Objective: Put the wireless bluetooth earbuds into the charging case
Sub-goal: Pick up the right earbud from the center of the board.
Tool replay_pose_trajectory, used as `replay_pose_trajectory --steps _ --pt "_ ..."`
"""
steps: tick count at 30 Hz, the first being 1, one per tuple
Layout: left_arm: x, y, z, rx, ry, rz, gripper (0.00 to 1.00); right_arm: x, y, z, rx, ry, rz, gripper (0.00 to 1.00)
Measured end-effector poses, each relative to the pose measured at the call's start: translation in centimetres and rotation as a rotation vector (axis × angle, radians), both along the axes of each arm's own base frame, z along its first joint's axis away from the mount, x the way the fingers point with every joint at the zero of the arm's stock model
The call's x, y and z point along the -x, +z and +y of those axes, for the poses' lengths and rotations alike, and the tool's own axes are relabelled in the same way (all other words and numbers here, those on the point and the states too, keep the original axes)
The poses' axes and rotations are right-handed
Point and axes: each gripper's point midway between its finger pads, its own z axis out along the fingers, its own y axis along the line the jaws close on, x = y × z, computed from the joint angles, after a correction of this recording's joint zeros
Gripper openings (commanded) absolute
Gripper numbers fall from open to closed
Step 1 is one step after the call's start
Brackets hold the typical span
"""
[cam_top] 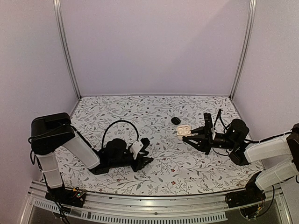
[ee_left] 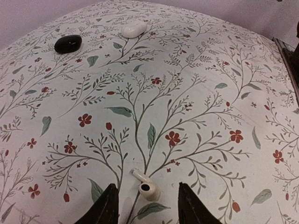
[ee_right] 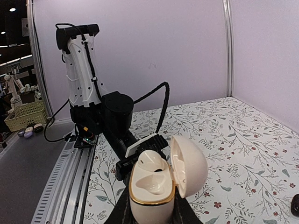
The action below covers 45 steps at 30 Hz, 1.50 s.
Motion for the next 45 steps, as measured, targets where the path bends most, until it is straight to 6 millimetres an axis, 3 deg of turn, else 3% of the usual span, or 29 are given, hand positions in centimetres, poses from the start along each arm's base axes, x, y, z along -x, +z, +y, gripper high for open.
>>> replay_pose_trajectory --steps 27,45 --pt "-1.0 -2.6 -0.6 -0.096 0.074 0.022 0.30 0.0 0.0 0.0 0.001 0.000 0.000 0.00" --pt "-0.9 -2.6 -0.9 -0.114 0.062 0.023 0.09 0.0 0.0 0.0 0.001 0.000 0.001 0.00"
